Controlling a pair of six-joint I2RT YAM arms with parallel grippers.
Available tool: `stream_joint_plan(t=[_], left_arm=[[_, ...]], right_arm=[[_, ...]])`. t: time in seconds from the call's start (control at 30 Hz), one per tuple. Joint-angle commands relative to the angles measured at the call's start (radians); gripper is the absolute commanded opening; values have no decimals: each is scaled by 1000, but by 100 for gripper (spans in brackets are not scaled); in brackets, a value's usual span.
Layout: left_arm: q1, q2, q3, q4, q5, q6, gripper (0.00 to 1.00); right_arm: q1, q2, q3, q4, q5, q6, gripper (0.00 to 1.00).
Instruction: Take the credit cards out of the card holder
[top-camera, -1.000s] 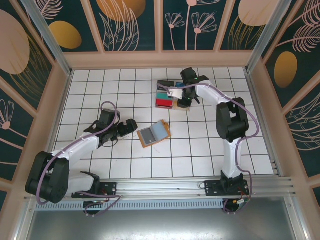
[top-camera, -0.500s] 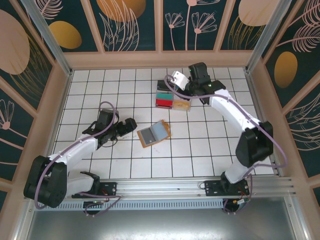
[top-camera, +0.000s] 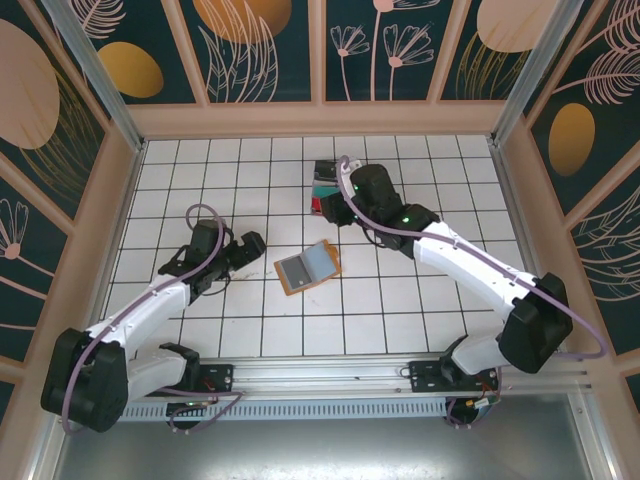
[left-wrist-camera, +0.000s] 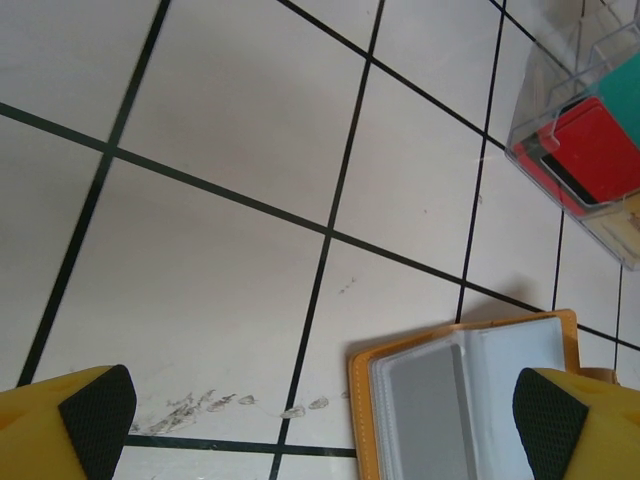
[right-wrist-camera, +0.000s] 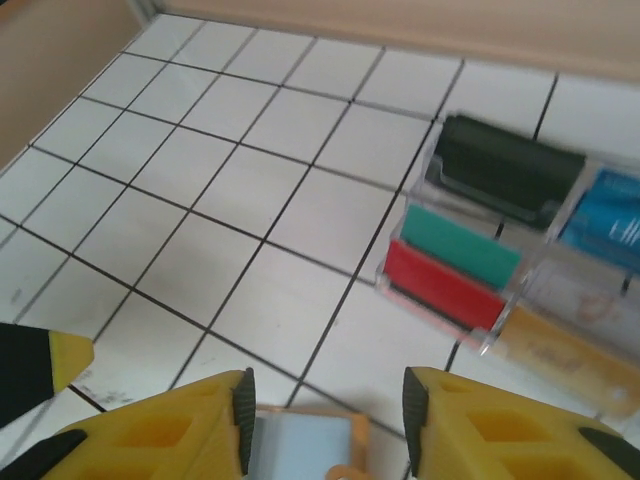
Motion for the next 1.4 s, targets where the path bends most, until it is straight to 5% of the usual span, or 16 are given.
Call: stream_joint_plan(t=[0.0,0.4,0.93,1.13,1.37], left_arm=[[6,-25,-21,-33,-48,-22,99],[5,-17,-24,-37,-44,-25,99],[7,43,-4,3,111,-25,99],[0,72,-24,110,252,-65,87],[-58,152,-31,258,356,-134,58]], right_arm=[[40,50,-1,-74,55,217,48],[207,344,42,-135,-38,285,67],[200,506,9,-212,-21,326,52],[188,515,-56,-158,-51,353,40],[150,474,-150,-56,-154,380,37]])
